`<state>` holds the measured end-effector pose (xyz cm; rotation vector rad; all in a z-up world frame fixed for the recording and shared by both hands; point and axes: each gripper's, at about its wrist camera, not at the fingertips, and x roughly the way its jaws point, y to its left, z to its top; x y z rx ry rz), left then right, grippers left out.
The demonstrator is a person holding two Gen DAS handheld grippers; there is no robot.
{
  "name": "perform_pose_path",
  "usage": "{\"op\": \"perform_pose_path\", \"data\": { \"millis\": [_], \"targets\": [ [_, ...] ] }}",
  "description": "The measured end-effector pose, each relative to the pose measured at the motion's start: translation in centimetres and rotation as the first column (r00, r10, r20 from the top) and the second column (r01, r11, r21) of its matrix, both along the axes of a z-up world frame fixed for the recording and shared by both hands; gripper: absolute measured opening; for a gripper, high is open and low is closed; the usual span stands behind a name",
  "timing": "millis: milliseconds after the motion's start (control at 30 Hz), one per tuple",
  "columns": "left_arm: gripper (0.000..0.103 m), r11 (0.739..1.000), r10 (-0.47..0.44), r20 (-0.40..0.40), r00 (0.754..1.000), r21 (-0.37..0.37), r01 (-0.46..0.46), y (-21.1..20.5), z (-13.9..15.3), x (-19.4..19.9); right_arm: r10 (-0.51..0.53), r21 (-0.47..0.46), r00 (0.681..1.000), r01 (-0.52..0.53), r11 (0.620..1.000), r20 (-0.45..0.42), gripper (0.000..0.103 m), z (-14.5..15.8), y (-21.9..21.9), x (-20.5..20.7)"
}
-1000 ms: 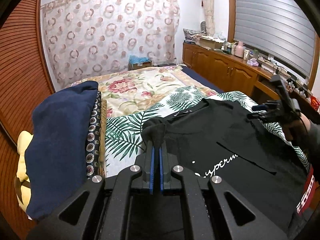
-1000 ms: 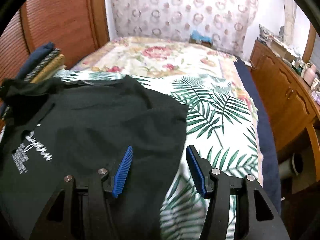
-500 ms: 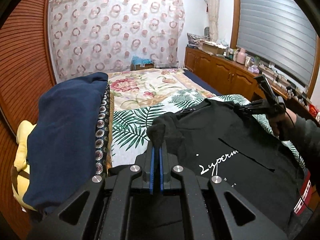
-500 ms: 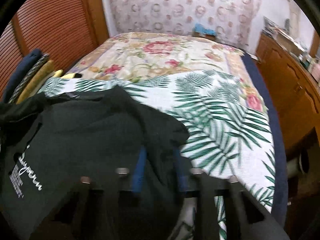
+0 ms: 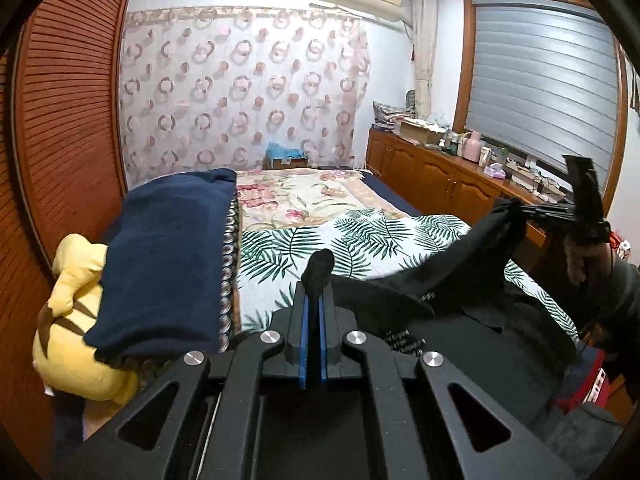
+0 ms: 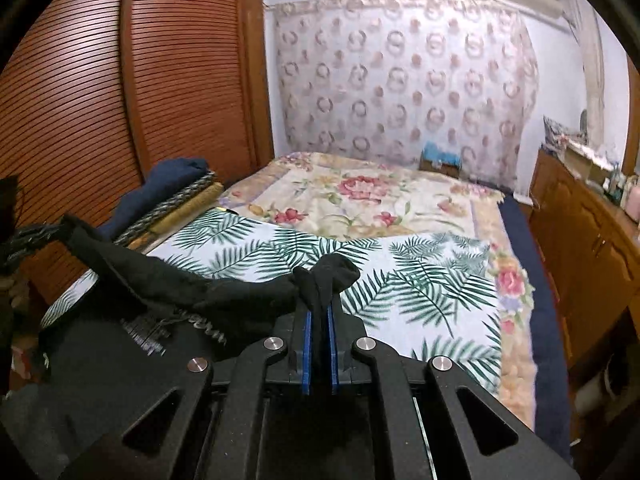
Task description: Fold small clothes
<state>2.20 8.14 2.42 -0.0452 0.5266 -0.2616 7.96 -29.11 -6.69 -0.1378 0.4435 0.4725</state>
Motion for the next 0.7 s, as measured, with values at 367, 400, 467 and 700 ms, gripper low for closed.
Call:
{"op": "perform_pose_path", "data": {
  "millis": [367,400,467,700],
  "targets": [
    [0.005,0.998,0.069,0.014,0.998,-0.013,-0.069,3.3,0.5,-5.7,0.013,-0.004,0.998,-0.014,1.0,-0.059,0.006,-1.4,-2.3,-9.4],
    [0.005,0.997,0.07,0.007,0.998,-0.015,-0.07,3.4,0.4,-6.1,0.012,-0.009,0.998,-0.012,1.0,-0.062,0.006,-0.9,-2.2,-9.9],
    [0.005,0.997,0.079,-0.013,0.997,-0.006,-0.079,3.4,0.1,-6.6,-0.011,-0.026,0.998,0.009,1.0,-0.069,0.006,-0.2,-2.4,-11.1],
    [0.005,0.997,0.079,-0.104,0.991,0.022,-0.077,2.9,-2.1,-7.6,-0.012,-0.086,0.991,0.0,0.996,-0.13,0.006,1.2,-1.5,-14.2]
  ]
}}
